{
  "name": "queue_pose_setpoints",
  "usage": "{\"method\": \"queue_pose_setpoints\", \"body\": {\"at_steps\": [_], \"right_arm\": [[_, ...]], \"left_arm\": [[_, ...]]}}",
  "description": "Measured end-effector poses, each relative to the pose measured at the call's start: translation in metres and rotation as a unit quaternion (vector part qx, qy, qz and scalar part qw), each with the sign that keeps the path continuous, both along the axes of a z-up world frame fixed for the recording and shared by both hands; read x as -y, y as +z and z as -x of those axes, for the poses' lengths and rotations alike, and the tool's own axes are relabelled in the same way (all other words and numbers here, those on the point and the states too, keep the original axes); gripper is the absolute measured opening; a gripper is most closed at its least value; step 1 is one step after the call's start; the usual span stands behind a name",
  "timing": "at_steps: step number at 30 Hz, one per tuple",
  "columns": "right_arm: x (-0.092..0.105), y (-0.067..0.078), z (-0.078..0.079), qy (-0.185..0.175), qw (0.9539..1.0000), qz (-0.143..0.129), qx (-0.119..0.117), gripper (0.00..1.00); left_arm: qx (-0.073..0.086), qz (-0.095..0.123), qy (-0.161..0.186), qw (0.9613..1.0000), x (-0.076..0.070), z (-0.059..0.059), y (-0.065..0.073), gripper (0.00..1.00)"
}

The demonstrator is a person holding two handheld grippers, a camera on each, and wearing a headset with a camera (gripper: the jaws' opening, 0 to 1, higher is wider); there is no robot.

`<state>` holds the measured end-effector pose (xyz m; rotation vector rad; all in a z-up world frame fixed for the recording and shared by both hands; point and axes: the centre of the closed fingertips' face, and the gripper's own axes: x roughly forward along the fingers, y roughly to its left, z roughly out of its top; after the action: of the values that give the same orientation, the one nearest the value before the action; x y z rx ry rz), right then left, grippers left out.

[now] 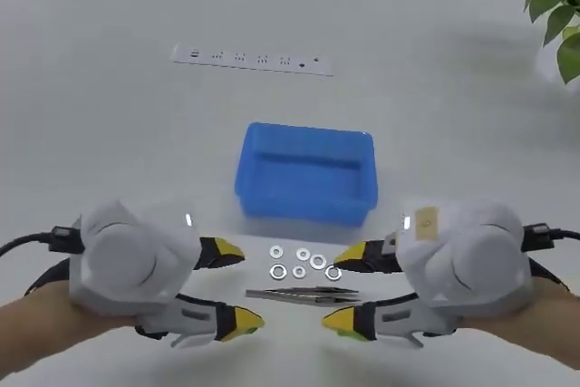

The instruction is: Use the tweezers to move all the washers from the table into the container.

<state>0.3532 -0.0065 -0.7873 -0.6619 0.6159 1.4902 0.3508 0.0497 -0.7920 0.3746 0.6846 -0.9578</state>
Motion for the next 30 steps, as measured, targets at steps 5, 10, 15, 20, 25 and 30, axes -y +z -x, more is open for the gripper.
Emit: {"method": "queue_pose_setpoints", "body": {"at_steps": [5,10,15,20,25,30], "right_arm": [[-0.003,-0.012,0.003,0.039,0.9986,0.035,0.009,0.32],[-0.005,-0.014,0.003,0.046,0.9978,0.047,0.012,0.26],[-0.003,-0.019,0.001,0.048,0.9967,0.064,0.014,0.2],[-0.002,-0.022,0.0,0.049,0.9956,0.078,0.016,0.14],[-0.001,-0.023,-0.001,0.053,0.9947,0.086,0.02,0.1],[-0.003,-0.023,0.002,0.058,0.9937,0.092,0.029,0.08]], "left_arm": [[-0.006,-0.02,-0.035,0.9992,0.005,0.002,-0.005,0.43],[-0.005,-0.041,-0.056,0.9975,0.006,0.001,-0.011,0.41],[-0.011,-0.047,-0.066,0.9966,0.009,0.001,-0.012,0.34],[-0.018,-0.05,-0.077,0.9956,0.011,0.001,-0.012,0.28],[0.0,-0.061,-0.118,0.9912,0.015,0.004,-0.012,0.15],[0.003,-0.089,-0.14,0.9861,0.014,0.003,-0.014,0.06]]}}
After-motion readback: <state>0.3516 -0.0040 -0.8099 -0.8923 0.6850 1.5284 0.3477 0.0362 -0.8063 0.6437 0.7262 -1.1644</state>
